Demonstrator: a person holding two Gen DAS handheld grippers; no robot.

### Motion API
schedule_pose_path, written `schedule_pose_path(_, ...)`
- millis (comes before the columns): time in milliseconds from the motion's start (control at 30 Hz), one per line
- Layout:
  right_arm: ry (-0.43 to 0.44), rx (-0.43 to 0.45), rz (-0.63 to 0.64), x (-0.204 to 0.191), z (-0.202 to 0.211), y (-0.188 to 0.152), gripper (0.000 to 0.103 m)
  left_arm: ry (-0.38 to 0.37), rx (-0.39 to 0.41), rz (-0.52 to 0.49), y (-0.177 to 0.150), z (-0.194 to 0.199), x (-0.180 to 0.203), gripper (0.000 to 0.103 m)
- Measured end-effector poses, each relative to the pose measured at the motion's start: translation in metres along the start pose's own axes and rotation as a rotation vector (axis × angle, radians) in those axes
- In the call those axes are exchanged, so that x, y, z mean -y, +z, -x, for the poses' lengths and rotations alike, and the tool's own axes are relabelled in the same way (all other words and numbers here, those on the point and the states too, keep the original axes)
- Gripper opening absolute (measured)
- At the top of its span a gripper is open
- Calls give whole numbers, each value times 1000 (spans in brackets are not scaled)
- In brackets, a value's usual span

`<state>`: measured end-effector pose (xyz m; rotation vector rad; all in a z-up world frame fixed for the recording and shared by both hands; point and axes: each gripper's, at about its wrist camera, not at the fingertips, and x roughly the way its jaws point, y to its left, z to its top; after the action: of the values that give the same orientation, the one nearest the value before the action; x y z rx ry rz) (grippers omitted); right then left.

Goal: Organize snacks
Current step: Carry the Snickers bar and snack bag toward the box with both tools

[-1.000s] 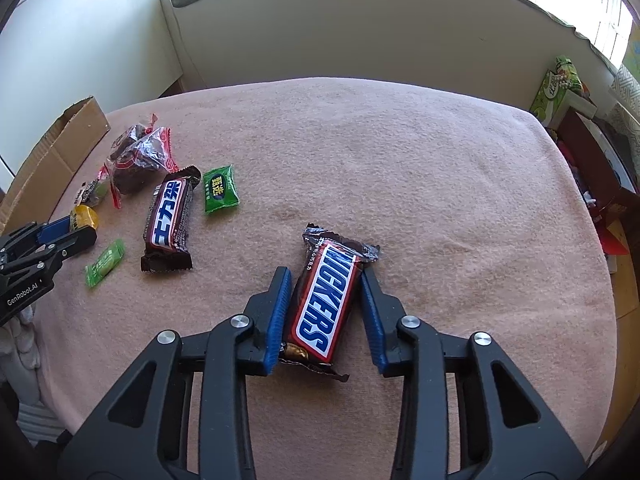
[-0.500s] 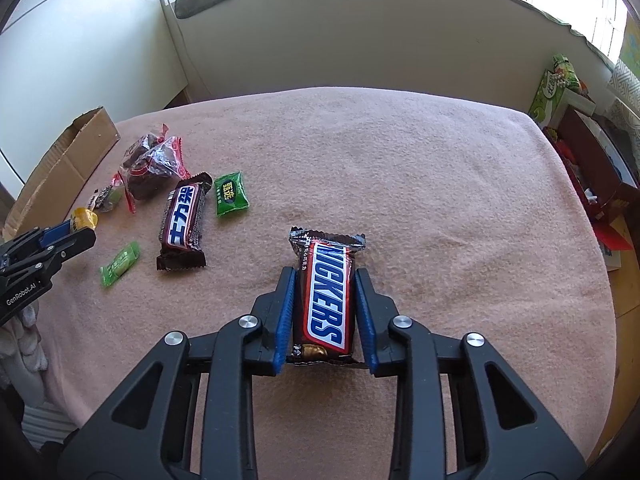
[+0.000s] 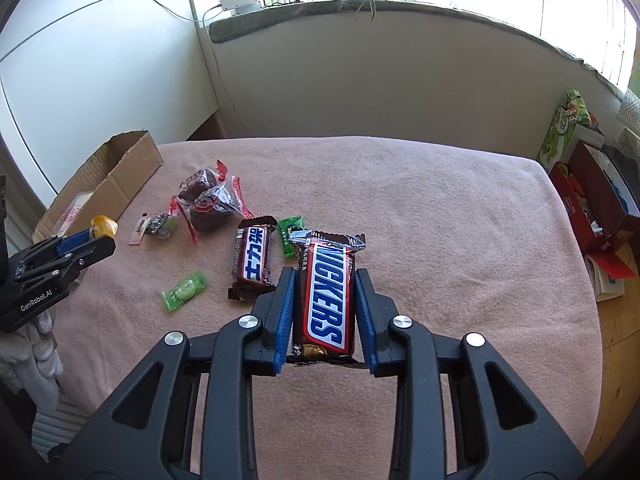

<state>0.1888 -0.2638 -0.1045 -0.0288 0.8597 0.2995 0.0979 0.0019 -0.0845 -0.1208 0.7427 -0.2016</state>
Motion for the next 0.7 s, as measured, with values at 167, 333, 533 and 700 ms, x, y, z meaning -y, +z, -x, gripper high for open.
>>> schedule_pose_path(167,40,30,42,-29,7,12,30,20,32,27,1,16,-16,34)
schedule_pose_path(333,80,50,93,-61,8,27,30,40,60,68,-1,32,-38,34)
schedule_pose_path(533,125,62,144,-98,0,45,30,77,85,112,-5,47,-65,34)
schedule_pose_path(700,166,65,181,-128,-9,58,30,115,103,147,-8,59,-88,34)
